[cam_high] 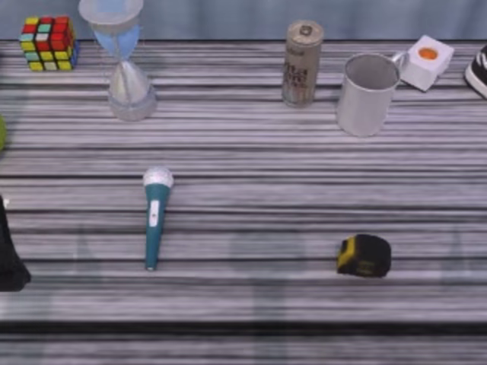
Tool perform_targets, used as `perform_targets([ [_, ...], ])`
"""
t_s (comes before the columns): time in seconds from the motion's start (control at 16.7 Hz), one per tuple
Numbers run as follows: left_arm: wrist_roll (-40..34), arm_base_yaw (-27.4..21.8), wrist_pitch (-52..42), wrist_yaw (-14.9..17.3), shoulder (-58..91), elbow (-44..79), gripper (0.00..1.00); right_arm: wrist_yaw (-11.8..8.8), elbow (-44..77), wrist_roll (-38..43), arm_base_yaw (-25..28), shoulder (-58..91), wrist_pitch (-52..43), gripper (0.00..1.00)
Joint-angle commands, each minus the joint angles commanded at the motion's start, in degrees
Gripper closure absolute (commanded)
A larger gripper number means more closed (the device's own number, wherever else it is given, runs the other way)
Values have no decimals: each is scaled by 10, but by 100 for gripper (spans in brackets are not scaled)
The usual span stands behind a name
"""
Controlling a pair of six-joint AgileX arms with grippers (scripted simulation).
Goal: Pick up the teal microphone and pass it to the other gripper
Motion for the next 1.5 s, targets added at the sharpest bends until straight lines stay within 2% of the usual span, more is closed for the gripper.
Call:
perform_targets([
  [0.24, -5, -7, -12, 0, 18, 15, 0, 0, 0, 0, 0, 0, 0, 0],
  [0.48, -34, -38, -77, -3, 127, 97, 0, 0, 0, 0, 0, 0, 0, 0],
  [1.2, -174, -190, -362, -17, 789, 522, 0, 0, 0, 0, 0, 0, 0, 0],
  [1.5, -219, -238, -455, -20, 987, 653, 0, 0, 0, 0, 0, 0, 0, 0],
])
